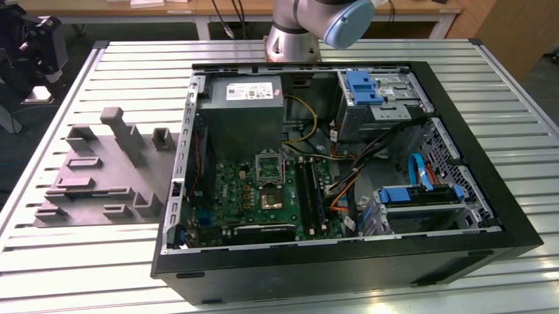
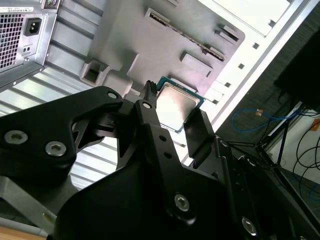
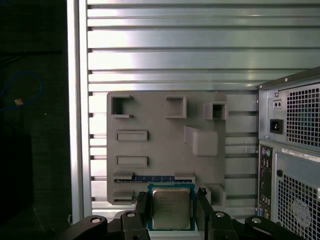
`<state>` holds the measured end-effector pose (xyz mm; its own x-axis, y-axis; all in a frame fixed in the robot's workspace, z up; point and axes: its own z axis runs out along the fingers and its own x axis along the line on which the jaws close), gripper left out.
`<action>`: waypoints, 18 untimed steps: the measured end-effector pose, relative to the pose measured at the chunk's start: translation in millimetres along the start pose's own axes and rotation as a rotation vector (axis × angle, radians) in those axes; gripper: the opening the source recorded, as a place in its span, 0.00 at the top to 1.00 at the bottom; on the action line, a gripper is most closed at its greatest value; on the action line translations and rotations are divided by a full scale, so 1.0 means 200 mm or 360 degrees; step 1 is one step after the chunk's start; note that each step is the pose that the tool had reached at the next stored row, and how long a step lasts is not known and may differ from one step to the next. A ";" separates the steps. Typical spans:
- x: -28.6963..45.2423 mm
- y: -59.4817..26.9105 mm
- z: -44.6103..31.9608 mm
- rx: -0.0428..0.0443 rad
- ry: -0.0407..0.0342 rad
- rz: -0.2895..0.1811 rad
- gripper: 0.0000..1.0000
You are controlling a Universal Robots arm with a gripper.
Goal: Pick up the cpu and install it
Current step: 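Pick up the cpu and move it towards the insertion slot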
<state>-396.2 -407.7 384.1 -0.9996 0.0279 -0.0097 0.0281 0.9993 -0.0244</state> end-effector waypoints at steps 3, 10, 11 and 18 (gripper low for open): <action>-0.004 0.000 0.000 0.0000 0.0000 0.0000 0.53; -0.012 0.000 0.000 0.0000 0.0000 0.0000 0.53; -0.014 0.000 0.000 0.0000 0.0000 0.0000 0.53; -0.023 0.001 0.001 0.0000 0.0000 0.0000 0.53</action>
<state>-391.6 -407.7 384.0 -0.9996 0.0279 -0.0099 0.0282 0.9993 -0.0244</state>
